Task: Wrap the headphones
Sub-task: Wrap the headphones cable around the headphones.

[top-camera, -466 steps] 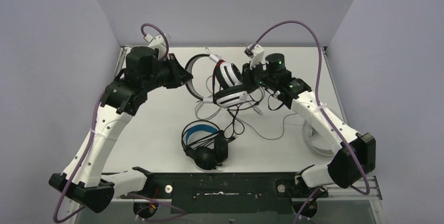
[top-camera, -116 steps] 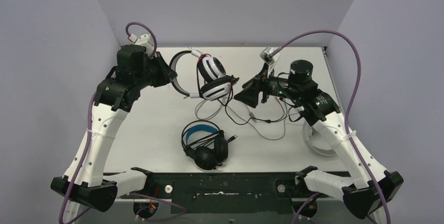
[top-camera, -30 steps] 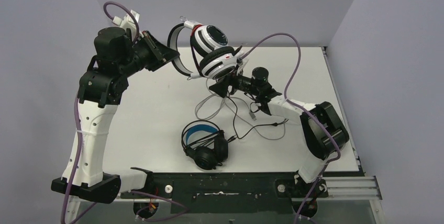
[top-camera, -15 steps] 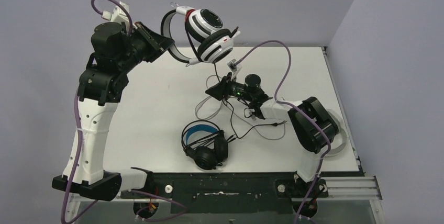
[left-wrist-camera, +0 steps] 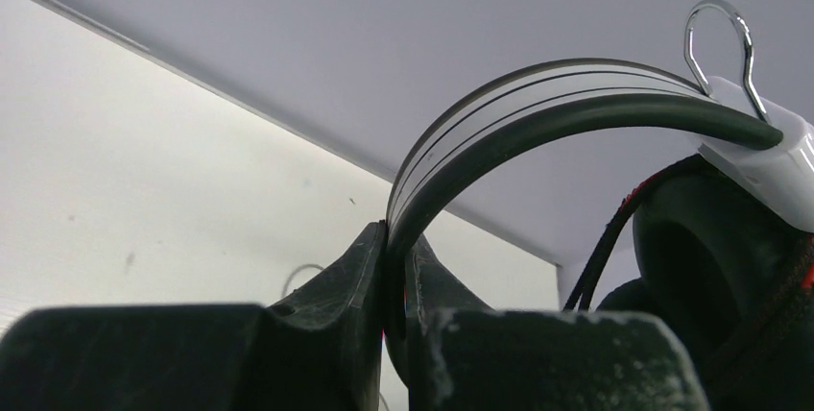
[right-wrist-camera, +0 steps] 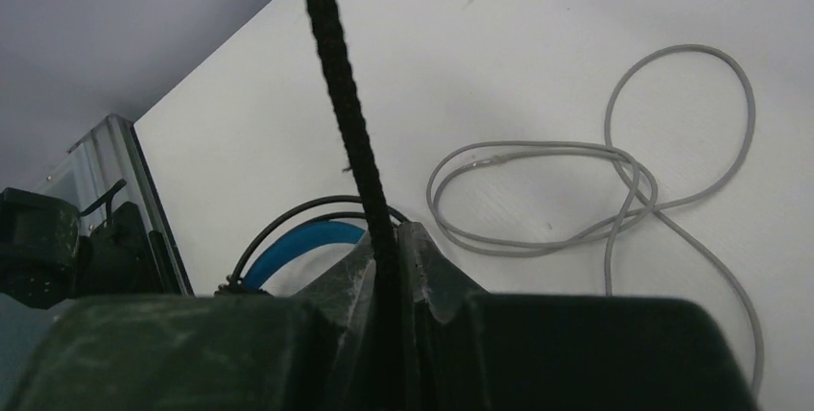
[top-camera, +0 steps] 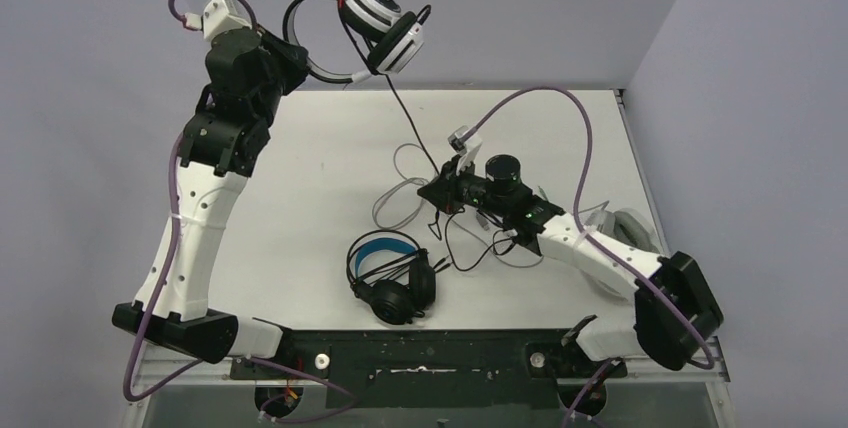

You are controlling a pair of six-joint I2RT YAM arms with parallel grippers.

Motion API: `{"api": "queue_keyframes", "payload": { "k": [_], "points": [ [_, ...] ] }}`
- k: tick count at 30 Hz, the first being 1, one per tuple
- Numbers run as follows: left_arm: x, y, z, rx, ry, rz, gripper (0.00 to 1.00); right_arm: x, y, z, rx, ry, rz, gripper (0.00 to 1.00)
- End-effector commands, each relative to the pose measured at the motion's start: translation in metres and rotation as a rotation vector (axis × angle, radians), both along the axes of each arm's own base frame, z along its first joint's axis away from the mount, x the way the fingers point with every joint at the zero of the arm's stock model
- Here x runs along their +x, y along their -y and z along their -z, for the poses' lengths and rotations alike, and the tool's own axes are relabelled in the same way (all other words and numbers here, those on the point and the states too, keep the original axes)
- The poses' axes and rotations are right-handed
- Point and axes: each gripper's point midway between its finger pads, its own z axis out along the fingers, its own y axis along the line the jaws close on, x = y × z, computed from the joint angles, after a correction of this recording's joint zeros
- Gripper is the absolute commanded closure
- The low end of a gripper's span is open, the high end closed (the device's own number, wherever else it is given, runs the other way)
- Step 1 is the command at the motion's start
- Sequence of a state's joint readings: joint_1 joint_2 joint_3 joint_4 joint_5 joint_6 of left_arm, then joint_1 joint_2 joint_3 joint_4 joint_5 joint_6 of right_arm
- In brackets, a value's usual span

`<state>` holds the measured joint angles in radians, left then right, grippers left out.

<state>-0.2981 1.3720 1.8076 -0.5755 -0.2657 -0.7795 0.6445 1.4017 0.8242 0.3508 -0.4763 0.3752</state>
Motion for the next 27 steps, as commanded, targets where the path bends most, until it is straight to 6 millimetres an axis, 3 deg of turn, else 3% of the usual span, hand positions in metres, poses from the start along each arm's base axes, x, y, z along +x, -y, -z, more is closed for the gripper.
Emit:
{"api": "queue_keyframes", "payload": {
  "k": [1, 6, 12, 18, 23, 27],
  "points": [
    [-0.007, -0.030, -0.074, -0.016, 0.230, -0.193, 1.00, -0.027, 0.015, -0.012, -0.198, 0.073, 0.017, 1.00],
    [-0.006, -0.025, -0.049, 0.100, 0.217, -0.303, 1.00, -0.057, 0.014, -0.046, -0.266, 0.138, 0.008, 1.00],
    [0.014, -0.009, 0.002, 0.337, 0.071, -0.327, 1.00, -0.076, 0.023, -0.102, -0.266, 0.225, 0.009, 1.00],
    [0.011, 0.036, 0.056, 0.730, -0.029, -0.121, 1.00, -0.062, 0.064, -0.142, -0.411, 0.296, 0.150, 1.00],
    [-0.014, 0.080, 0.089, 1.058, -0.026, 0.152, 1.00, -0.043, 0.095, -0.162, -0.629, 0.389, 0.228, 0.98],
    [-0.043, 0.094, 0.107, 1.205, -0.037, 0.297, 1.00, -0.029, 0.112, -0.171, -0.779, 0.453, 0.276, 0.94]
  ]
}}
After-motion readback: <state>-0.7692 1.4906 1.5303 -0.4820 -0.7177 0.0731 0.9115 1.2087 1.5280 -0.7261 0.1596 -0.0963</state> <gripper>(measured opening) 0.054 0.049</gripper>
